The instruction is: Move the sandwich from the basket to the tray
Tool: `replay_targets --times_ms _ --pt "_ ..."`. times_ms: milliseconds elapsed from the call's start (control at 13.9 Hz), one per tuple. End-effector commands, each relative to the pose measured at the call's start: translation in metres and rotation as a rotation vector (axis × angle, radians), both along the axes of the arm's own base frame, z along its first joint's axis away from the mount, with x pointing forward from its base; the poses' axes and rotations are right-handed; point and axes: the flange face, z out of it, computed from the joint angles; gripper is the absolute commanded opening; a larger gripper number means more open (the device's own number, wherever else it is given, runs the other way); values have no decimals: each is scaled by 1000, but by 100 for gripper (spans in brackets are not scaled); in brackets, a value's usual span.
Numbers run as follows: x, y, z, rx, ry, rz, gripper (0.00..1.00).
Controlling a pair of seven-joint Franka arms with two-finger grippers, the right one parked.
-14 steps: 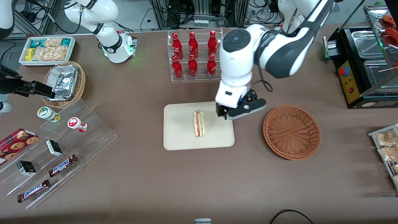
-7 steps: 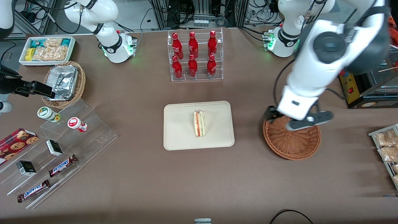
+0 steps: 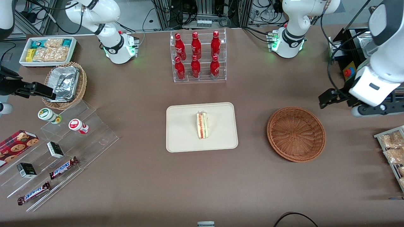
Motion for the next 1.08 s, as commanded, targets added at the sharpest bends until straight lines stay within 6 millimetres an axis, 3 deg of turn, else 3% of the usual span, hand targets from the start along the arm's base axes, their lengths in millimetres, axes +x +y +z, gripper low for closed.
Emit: replay_targets --times_ms 0,216,577,1009 --pt "-23 17 -5 -14 16 -39 99" --pt "-25 35 -1 -16 11 -45 99" --pt "-34 40 21 -1 -31 -46 99" --pt "-27 41 35 -13 -52 -40 99"
